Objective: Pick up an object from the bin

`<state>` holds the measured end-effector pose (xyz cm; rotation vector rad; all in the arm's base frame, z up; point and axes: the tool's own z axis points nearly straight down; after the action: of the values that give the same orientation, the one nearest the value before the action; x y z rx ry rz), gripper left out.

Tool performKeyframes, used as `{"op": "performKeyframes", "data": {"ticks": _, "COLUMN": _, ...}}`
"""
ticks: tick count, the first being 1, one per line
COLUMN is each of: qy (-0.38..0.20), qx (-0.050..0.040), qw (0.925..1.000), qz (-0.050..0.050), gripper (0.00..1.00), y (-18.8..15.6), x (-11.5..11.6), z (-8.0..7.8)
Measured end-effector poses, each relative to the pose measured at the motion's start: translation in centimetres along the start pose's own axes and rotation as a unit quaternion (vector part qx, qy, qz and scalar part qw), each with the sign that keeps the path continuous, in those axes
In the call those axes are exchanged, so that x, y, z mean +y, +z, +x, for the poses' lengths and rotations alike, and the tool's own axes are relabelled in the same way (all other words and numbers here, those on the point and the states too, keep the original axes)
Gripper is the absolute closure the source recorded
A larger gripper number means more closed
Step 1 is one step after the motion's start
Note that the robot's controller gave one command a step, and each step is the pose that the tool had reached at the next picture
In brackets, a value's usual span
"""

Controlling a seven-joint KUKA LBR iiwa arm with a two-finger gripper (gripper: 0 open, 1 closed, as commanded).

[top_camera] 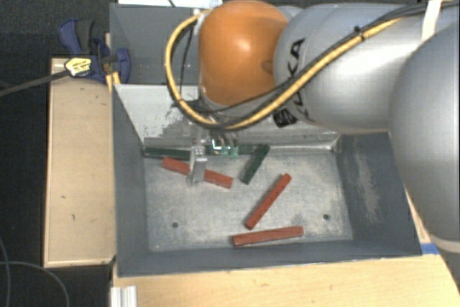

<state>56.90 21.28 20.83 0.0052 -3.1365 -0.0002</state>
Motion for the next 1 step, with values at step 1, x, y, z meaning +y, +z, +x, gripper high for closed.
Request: {"op": "performKeyframes", "data": {"ticks": 1, "qy": 0.142, "qx": -0.0015, "qw": 0.9898, "qz": 0.0, "gripper": 0.0, "y": 14.04, "x": -2.87, "z": -1.37}}
